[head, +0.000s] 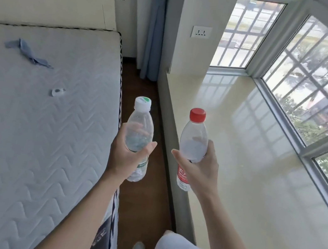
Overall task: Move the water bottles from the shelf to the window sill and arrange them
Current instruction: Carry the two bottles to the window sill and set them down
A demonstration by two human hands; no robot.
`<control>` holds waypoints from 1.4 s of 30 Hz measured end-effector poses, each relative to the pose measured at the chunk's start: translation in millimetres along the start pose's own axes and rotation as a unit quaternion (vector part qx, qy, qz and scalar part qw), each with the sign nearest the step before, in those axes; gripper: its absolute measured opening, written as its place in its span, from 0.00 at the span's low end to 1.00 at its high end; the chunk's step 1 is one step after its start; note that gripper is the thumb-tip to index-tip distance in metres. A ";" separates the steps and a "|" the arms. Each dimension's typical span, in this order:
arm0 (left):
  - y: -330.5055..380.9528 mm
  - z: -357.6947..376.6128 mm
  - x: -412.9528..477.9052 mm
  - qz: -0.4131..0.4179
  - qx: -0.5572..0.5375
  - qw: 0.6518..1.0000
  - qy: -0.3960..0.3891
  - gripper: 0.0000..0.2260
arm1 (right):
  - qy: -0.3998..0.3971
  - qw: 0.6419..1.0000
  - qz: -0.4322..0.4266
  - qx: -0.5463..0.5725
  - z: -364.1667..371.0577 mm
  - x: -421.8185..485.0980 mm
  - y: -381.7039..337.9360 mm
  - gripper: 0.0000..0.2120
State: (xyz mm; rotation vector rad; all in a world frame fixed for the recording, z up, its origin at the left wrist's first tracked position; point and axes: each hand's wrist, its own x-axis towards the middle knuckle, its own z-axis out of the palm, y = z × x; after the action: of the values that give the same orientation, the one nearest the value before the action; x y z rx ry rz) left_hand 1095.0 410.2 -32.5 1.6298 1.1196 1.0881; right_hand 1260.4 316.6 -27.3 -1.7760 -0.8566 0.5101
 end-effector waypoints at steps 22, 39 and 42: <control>-27.5 137.4 376.0 0.017 0.048 0.997 -0.053 0.25 | -0.011 0.999 0.023 0.046 77.7 399.8 14.2 0.23; -39.7 308.2 553.0 0.009 -0.015 0.966 -0.259 0.23 | 0.142 0.979 0.138 0.047 37.6 557.2 56.8 0.22; -46.0 342.3 583.9 -0.006 -0.023 0.945 -0.327 0.21 | 0.195 0.964 0.166 0.077 29.9 578.6 64.4 0.22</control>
State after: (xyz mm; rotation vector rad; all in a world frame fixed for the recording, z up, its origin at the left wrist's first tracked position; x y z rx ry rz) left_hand 1538.7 922.9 -55.1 1.7544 0.6519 0.4840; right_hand 1637.1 759.9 -63.8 -1.8006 -0.2399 0.4070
